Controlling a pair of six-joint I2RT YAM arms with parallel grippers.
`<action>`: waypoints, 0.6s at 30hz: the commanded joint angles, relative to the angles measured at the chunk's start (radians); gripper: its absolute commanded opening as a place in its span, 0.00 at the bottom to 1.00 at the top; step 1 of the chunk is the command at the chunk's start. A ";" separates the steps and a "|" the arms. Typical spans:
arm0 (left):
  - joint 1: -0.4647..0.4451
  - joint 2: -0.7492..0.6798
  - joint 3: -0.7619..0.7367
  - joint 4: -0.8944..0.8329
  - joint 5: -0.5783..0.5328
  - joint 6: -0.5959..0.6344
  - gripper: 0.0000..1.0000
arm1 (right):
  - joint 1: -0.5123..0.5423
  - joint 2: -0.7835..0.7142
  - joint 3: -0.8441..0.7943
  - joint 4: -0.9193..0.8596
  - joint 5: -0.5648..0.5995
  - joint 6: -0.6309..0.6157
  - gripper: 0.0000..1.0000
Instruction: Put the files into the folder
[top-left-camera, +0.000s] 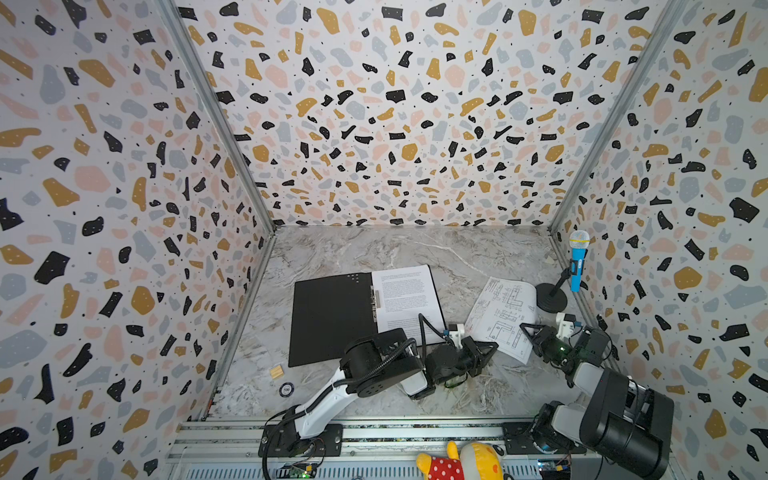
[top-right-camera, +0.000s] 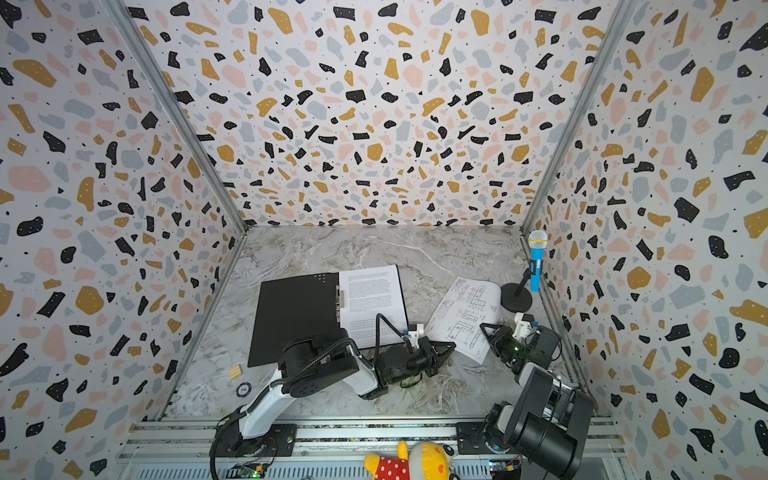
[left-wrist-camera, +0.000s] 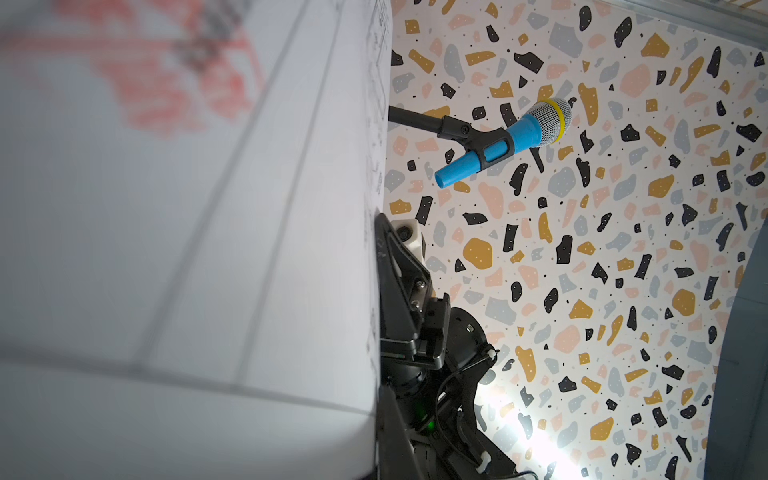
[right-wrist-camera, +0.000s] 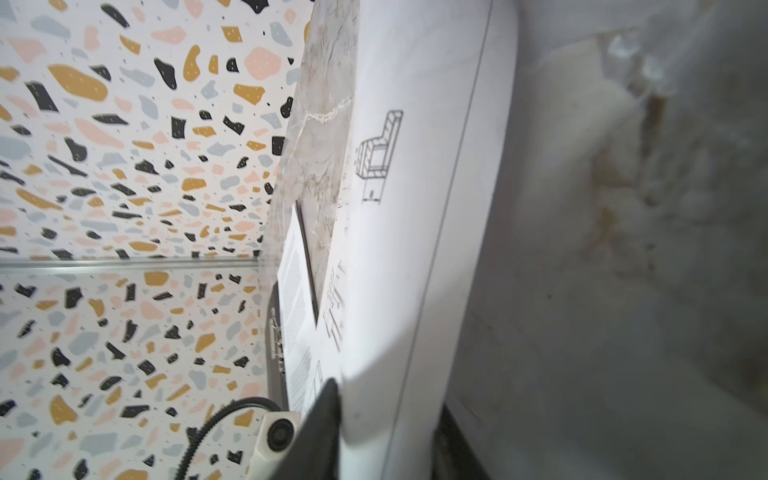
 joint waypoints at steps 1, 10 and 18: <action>-0.007 0.004 0.012 0.021 0.023 0.020 0.15 | 0.002 -0.040 0.043 0.020 -0.020 0.039 0.16; -0.007 -0.016 0.030 0.043 0.060 0.032 0.46 | 0.194 -0.056 0.235 -0.043 0.081 0.094 0.00; -0.004 -0.005 0.030 0.127 0.089 0.016 0.51 | 0.223 0.022 0.314 -0.086 0.100 0.053 0.00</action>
